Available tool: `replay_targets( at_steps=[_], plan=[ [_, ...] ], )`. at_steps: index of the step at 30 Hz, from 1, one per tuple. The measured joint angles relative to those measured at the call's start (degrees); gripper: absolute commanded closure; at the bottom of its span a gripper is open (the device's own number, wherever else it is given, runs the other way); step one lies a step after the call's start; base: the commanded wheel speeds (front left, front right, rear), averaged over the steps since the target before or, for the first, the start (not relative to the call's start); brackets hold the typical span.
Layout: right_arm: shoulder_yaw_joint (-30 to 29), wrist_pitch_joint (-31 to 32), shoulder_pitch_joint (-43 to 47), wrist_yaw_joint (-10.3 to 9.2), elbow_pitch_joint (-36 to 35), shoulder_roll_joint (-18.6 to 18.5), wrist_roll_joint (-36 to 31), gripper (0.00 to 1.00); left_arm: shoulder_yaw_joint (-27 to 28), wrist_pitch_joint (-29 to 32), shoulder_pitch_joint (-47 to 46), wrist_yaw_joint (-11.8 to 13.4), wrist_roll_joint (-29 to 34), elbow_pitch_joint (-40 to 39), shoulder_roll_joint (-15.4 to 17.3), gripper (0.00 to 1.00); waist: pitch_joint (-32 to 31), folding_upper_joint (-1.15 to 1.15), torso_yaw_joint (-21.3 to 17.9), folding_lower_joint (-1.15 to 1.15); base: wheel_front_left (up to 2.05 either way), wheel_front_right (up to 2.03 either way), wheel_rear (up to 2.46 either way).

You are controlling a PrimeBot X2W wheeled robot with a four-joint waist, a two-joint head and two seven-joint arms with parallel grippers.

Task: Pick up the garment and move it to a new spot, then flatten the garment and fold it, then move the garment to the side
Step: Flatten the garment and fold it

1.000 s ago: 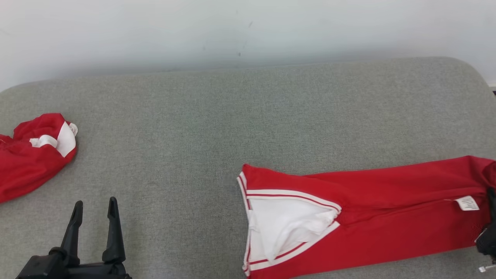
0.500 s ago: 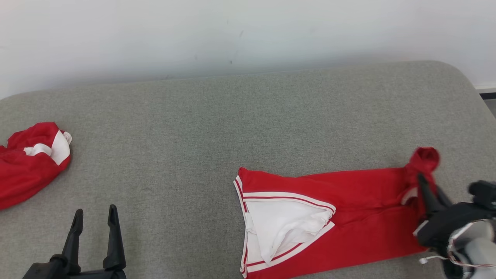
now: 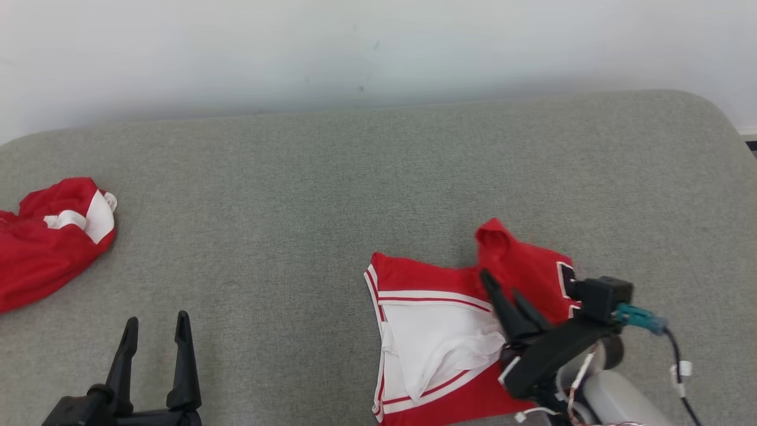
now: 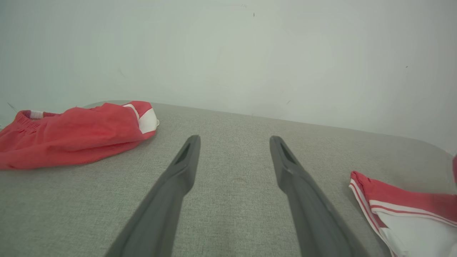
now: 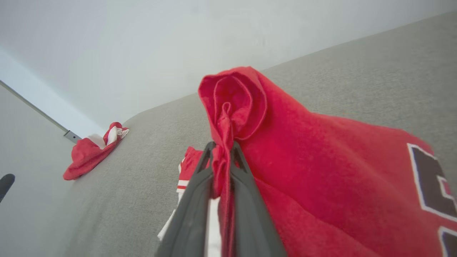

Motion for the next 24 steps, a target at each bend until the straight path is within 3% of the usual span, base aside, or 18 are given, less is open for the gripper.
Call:
replay_targets(
  at_steps=[9,16,17,18,24],
  plan=[
    [3.88,1.14,0.1,0.0,1.09,6.9,-1.68,1.0,-0.42,0.0,-0.68,0.02,-0.47,0.51,0.01,0.0,0.46,0.0,1.94,0.0,0.0,0.0,0.0],
    [6.05,0.36,0.72,0.0,3.56,8.68,-2.55,1.0,-0.57,0.0,-0.85,0.05,-0.57,0.92,0.0,0.0,0.61,0.0,2.69,0.0,0.0,0.0,0.0],
    [6.16,-0.35,0.59,0.0,3.81,8.7,-3.18,0.53,-0.55,0.0,-0.87,0.07,-0.59,0.94,0.0,0.0,0.64,0.0,2.67,0.0,0.0,0.0,0.0],
    [6.17,-0.88,0.31,0.0,4.0,8.7,-3.47,0.0,-0.57,0.0,-0.92,0.08,-0.65,0.98,0.0,0.0,0.67,0.0,2.63,0.0,0.0,0.0,0.0],
    [4.28,-4.87,-2.44,0.0,3.23,6.71,-6.19,0.0,-0.63,0.0,-1.09,0.42,-0.67,0.93,0.01,0.0,0.73,0.0,1.84,0.0,0.0,0.0,0.0]
  ],
)
